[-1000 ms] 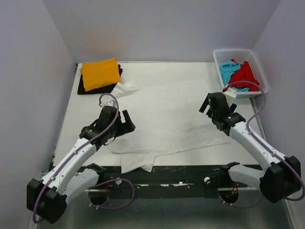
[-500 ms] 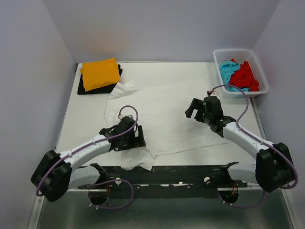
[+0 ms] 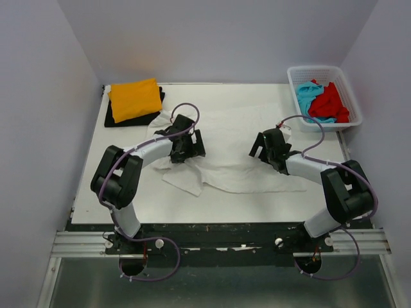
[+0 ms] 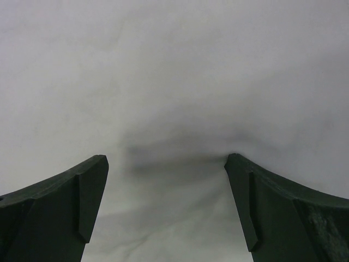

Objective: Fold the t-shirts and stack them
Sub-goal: Flatten out the tshirt

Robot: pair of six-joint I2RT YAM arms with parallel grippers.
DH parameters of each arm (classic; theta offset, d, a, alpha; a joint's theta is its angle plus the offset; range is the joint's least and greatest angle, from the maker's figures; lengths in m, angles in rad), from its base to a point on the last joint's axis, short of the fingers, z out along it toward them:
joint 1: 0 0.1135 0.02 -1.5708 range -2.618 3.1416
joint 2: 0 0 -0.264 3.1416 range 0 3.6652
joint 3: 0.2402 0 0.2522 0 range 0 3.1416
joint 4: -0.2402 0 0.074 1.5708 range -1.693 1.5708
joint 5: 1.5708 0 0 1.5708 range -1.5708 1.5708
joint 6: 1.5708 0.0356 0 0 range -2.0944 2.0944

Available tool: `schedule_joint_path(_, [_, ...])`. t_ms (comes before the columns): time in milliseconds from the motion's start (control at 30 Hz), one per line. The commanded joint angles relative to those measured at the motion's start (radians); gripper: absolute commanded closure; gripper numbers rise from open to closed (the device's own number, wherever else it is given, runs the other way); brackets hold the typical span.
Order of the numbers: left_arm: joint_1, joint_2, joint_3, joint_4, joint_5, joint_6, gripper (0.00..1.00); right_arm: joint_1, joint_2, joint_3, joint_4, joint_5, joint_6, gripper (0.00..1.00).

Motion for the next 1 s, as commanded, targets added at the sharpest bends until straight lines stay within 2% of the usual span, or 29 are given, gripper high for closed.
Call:
schedule_joint_path(0, [0.036,0.081,0.095,-0.087,-0.032,0.086,0.01,-0.006,0.064,0.067,0.018,0.173,0.024,0.0])
schedule_joint_path(100, [0.034,0.01,0.099,-0.103,-0.033,0.104,0.01,-0.007,0.013,0.084,0.011,0.217,0.044,0.0])
schedule_joint_path(233, [-0.003,-0.187,-0.009,-0.115,-0.083,0.074,0.01,-0.006,-0.153,0.022,0.014,0.27,0.126,0.0])
schedule_joint_path(333, [-0.037,-0.345,-0.151,-0.124,-0.133,0.008,0.01,-0.008,-0.271,-0.046,-0.001,0.291,0.185,0.0])
schedule_joint_path(467, [-0.031,-0.553,-0.338,-0.16,-0.197,-0.065,0.01,-0.008,-0.361,-0.111,-0.004,0.283,0.173,0.0])
schedule_joint_path(600, [0.058,-0.67,-0.5,-0.093,-0.169,-0.104,0.01,-0.009,-0.389,-0.131,-0.016,0.272,0.186,0.0])
schedule_joint_path(667, [0.095,-0.677,-0.537,-0.042,-0.16,-0.114,0.01,-0.01,-0.385,-0.129,-0.02,0.256,0.181,0.0])
schedule_joint_path(800, [0.126,-0.601,-0.487,-0.009,-0.211,-0.128,0.03,-0.009,-0.369,-0.109,-0.057,0.228,0.168,0.0])
schedule_joint_path(867, [0.135,-0.544,-0.457,0.003,-0.228,-0.126,0.09,-0.009,-0.362,-0.104,-0.067,0.224,0.166,0.0])
schedule_joint_path(967, [0.147,-0.462,-0.422,-0.009,-0.196,-0.125,0.24,-0.01,-0.364,-0.1,-0.083,0.241,0.162,0.0])
